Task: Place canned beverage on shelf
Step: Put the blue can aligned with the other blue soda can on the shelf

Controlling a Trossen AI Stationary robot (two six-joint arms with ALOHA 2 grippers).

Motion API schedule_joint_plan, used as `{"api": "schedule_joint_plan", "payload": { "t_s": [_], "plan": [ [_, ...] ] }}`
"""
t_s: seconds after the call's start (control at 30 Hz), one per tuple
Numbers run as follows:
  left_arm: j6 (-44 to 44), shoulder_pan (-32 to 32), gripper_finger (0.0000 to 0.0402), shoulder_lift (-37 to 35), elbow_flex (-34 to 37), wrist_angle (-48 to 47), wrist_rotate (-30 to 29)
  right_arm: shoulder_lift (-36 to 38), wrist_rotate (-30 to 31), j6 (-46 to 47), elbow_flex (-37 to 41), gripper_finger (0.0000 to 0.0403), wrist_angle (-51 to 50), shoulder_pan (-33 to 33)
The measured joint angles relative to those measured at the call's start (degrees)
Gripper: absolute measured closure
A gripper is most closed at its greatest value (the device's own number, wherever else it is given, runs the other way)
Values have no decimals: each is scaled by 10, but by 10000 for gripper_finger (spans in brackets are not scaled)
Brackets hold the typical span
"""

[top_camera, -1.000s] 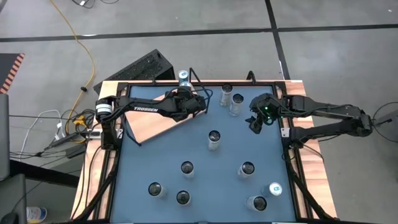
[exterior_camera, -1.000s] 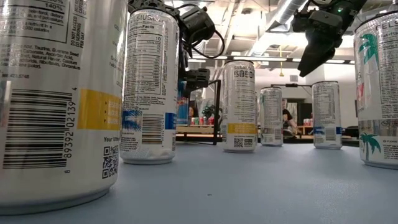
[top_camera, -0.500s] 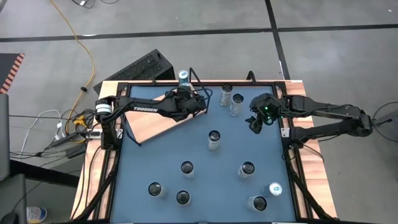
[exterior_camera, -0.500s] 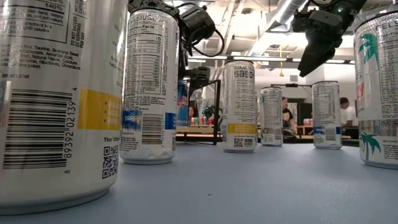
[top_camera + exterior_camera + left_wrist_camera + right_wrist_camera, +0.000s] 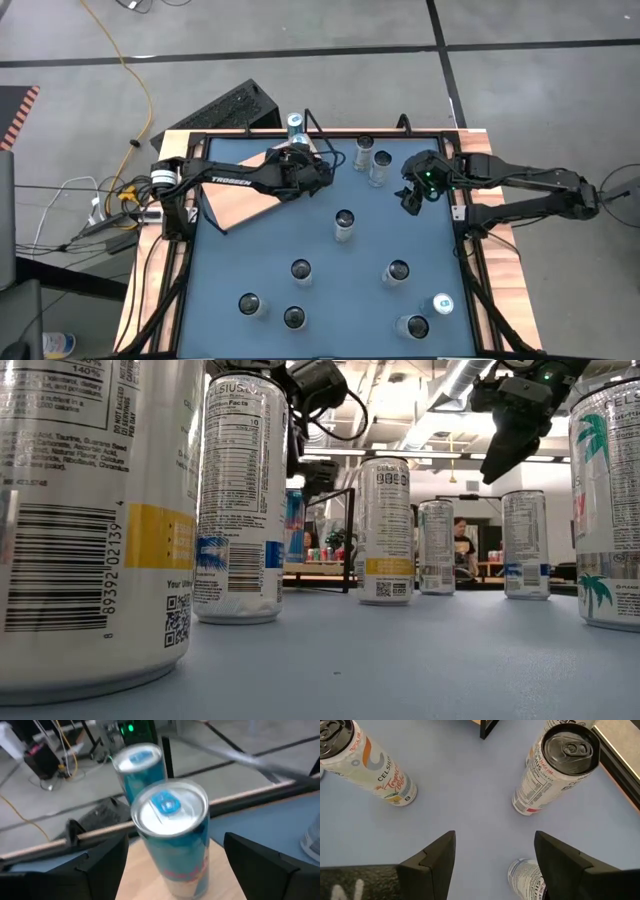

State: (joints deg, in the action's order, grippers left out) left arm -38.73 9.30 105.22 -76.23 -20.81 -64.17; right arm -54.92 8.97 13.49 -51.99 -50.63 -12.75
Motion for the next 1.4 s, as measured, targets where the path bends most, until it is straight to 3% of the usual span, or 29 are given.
{"api": "schedule_joint_plan", "payload": {
  "t_s": [0.17, 0.3, 0.53, 0.63, 0.77, 1.07, 1.23, 1.4],
  "plan": [
    [6, -10, 87, -19, 0, -42, -8, 0, 0, 0, 0, 148, -2, 0],
    [6, -33, 88, -50, 0, -72, 31, 0, 0, -3, 0, 148, 0, 7],
    [111, -106, 88, -132, 0, -76, 72, 0, -4, -13, 0, 148, 1, 39],
    [157, -140, 88, -170, 0, -76, 85, 0, -58, 0, 0, 148, 15, 70],
    [200, -181, 88, -218, 0, -70, 84, 0, -116, 65, 0, 148, 25, 140],
    [226, -223, 88, -269, 0, -62, 79, 0, -121, 306, -26, 148, -2, 366],
    [245, -229, 88, -270, 0, -60, 81, -5, -52, 398, -93, 148, -3, 485],
    [246, -228, 88, -270, 0, -56, 95, -25, 35, 426, -151, 148, -15, 589]
  ]
}}
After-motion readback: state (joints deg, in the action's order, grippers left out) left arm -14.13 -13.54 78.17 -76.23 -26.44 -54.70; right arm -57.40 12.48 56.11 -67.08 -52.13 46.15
